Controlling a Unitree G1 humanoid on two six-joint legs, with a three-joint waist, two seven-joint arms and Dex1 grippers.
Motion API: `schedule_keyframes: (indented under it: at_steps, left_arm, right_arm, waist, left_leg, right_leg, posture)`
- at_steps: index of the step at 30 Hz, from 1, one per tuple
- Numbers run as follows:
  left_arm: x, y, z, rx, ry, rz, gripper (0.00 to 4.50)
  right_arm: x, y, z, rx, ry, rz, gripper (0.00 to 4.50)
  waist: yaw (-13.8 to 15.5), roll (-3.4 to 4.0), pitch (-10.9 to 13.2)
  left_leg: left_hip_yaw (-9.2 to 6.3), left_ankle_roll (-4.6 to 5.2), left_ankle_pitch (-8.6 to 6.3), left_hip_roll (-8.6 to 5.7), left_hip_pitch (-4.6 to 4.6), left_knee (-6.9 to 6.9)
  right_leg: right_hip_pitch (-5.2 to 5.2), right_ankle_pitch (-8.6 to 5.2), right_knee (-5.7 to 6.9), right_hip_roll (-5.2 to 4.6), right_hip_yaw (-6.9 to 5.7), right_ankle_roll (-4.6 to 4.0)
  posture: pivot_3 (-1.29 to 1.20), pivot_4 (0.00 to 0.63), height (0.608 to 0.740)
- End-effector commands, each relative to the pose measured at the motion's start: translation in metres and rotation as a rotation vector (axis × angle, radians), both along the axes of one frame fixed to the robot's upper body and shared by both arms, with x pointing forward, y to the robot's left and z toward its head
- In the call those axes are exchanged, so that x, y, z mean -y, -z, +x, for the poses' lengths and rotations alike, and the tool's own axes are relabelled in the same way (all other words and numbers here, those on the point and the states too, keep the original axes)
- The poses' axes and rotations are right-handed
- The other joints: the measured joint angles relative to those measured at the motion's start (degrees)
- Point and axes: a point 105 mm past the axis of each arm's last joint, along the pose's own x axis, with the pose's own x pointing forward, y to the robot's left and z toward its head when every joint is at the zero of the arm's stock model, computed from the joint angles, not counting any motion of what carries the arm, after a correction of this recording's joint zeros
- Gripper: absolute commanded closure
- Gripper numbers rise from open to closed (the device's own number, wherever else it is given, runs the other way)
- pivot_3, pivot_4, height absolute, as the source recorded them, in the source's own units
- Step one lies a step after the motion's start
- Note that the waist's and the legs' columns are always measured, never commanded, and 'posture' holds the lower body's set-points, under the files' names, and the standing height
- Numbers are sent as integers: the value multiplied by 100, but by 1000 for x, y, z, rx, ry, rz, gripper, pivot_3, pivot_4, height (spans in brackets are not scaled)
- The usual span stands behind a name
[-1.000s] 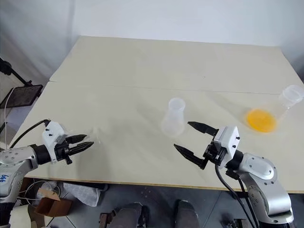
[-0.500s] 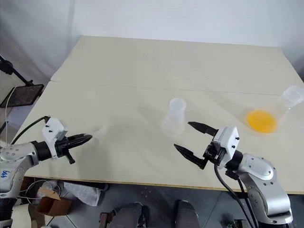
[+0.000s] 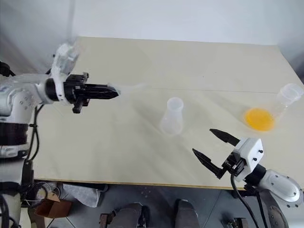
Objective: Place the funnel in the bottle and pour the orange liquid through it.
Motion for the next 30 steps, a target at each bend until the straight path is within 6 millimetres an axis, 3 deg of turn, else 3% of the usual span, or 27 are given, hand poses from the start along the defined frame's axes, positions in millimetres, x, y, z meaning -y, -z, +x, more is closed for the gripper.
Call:
schedule_keyframes:
  at_steps: [1,12,22,30]
  left_arm:
    - [17,-10,-4,-52,91,44,4480]
    - [75,-6,12,-155,129,203,4480]
    - [92,2,29,-155,54,277,4480]
    - [105,-3,27,-166,86,306,4480]
  right_arm:
    - [-1,-11,-8,61,22,-1,0]
    - [-7,-8,-15,72,64,26,0]
    - [-15,-7,-13,84,65,50,0]
    - [-18,-7,-12,87,70,62,0]
  waist:
    - [15,0,0]
    - [27,-2,1]
    - [33,-2,2]
    - [37,-2,2]
  left_leg:
    - [0,0,0,0,-1,1]
    - [-4,5,3,-7,-7,3]
    - [-4,5,3,-7,-10,4]
    - [-6,5,3,-8,-11,4]
  right_leg:
    - [0,0,-1,0,0,0]
    - [1,-1,-7,-3,11,4]
    - [0,-2,-7,-6,13,4]
    - [1,-2,-8,-6,12,4]
  posture:
    - [0,150,740]
    - [0,150,740]
    - [0,150,740]
    - [0,150,740]
